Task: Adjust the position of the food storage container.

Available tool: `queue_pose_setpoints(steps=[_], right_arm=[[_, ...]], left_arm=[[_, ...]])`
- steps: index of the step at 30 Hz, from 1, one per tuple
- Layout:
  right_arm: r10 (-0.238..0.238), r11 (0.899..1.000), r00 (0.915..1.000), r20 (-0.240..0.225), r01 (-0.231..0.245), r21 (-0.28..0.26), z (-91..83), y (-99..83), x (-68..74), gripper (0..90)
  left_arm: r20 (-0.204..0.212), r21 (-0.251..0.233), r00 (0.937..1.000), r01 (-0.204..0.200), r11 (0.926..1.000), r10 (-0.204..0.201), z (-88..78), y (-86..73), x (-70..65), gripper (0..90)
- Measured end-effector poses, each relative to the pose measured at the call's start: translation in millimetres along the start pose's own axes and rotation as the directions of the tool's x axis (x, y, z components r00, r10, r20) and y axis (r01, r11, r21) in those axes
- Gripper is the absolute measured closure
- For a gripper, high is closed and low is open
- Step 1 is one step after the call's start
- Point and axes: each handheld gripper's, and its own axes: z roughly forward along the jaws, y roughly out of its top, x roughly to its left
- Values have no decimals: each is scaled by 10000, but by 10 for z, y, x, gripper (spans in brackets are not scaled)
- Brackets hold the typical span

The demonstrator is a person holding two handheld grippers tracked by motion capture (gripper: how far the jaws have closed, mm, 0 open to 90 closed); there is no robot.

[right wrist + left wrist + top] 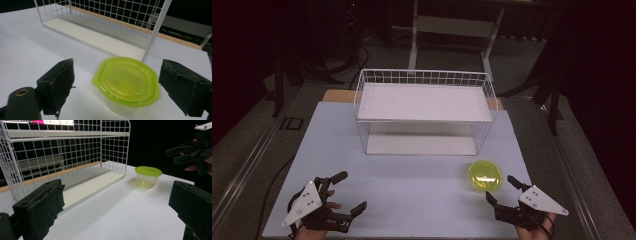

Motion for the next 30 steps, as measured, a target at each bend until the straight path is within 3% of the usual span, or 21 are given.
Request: queue_pose_setpoints(steps=[2, 5, 9, 13, 16, 21, 23, 27, 30], right_arm=[[-76, 9992, 9997, -251, 66, -397, -25, 22, 21, 120], [-170, 9991, 9996, -246, 161, -390, -36, 39, 40, 120], [-552, 9978, 9978, -377, 537, -399, -94, 143, 177, 111], [-317, 9975, 9982, -518, 283, -641, -96, 207, 245, 112], [-477, 9970, 9980, -420, 450, -633, -80, 238, 262, 115], [-714, 9940, 9967, -374, 680, -857, -73, 355, 180, 167], [-887, 9919, 9951, -446, 841, -948, -75, 414, 122, 237], [-1109, 9883, 9938, -61, 1096, -1058, -43, 487, -8, 262], [-924, 9904, 9956, 143, 934, -1021, 2, 493, -123, 304]], left_arm=[[51, 0, 10000, -26, 10000, 26, 6, 3, -12, 4], [96, 23, 9999, -120, 9999, 120, 7, 7, -24, 4], [146, -81, 9996, -243, 9997, 244, 1, 15, -42, 4], [352, -476, 9993, 101, 9988, -84, -10, 14, -23, 4], [108, -305, 9999, -53, 9995, 57, -3, 14, -23, 4], [21, -295, 9999, -159, 9994, 160, -11, 15, -21, 4], [19, -301, 9999, -129, 9995, 130, -8, 13, -20, 4], [35, -297, 9999, -147, 9995, 148, -2, 15, -26, 4], [49, -356, 9999, -132, 9993, 134, -2, 15, -29, 4]])
